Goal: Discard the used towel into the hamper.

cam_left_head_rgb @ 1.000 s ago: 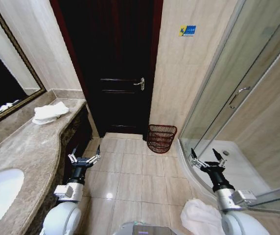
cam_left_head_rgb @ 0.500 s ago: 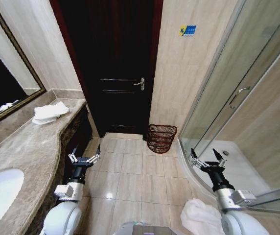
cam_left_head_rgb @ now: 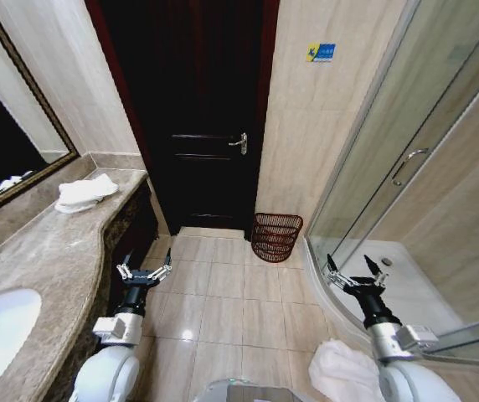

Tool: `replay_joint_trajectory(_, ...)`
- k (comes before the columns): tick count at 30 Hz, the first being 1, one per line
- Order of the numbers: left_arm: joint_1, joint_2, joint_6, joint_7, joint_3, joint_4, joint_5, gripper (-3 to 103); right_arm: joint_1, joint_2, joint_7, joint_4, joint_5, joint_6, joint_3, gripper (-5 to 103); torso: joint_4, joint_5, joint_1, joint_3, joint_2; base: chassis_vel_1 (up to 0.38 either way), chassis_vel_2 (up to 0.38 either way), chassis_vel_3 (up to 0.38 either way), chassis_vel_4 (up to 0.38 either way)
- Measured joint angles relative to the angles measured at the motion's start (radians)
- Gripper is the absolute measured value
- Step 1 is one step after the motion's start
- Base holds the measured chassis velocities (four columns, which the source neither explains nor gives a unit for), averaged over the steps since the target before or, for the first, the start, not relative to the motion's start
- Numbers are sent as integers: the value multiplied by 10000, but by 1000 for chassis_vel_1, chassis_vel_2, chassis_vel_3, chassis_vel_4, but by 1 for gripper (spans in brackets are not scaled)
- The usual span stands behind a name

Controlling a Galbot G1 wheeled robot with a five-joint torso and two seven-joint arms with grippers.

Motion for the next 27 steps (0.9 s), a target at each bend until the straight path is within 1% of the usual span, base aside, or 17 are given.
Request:
replay_joint_trajectory(6, 18, 3, -24, 0, -23, -12, -1, 100, -5, 8, -6, 0, -6, 19, -8, 100, -1, 0, 1, 0, 0, -96, 89, 90, -89)
replay_joint_trajectory(13, 41, -1, -41, 1, -23, -4, -1, 100, -28, 8, -9, -1, -7, 76, -4, 100, 1, 0, 5, 1, -1, -124, 144, 160, -127)
replay_joint_trajectory(27, 86, -15, -168, 15, -83, 95, 29, 100, -47, 29, -24, -4, -145, 118, -19, 100, 2, -1, 2, 1, -1, -39, 128, 122, -43)
